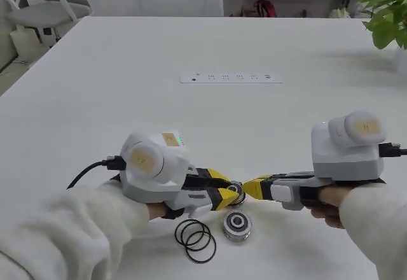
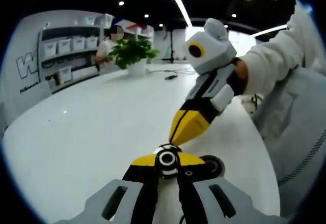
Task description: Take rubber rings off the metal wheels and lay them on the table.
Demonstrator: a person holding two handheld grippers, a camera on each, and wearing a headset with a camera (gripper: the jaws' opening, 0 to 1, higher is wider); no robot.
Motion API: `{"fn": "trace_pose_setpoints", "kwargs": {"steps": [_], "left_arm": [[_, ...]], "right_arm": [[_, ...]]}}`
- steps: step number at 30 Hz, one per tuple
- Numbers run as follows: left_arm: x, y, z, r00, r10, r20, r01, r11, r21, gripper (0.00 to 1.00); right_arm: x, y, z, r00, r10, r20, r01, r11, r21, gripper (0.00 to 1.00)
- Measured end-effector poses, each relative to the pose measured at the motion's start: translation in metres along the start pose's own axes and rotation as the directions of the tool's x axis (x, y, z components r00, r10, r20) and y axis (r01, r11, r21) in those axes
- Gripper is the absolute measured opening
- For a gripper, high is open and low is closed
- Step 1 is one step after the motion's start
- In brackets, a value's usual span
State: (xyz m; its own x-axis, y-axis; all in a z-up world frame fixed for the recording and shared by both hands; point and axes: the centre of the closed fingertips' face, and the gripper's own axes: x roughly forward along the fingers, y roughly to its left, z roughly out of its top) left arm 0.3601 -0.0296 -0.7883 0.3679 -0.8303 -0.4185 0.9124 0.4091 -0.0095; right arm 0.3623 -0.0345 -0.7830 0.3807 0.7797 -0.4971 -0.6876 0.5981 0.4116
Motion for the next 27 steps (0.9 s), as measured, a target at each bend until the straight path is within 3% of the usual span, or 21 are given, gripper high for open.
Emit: {"fn": "trace_pose_setpoints", "kwargs": {"steps": [27], "left_arm": [[-0.0006, 0.0003, 0.0001, 1.0, 0.004, 0.002, -0.004, 1.0, 0.009, 0.14]], "right_arm": [[-0.0008, 0.0014, 0.0018, 1.0, 0.0, 0.004, 0.0, 1.0, -0.017, 0.0]]}}
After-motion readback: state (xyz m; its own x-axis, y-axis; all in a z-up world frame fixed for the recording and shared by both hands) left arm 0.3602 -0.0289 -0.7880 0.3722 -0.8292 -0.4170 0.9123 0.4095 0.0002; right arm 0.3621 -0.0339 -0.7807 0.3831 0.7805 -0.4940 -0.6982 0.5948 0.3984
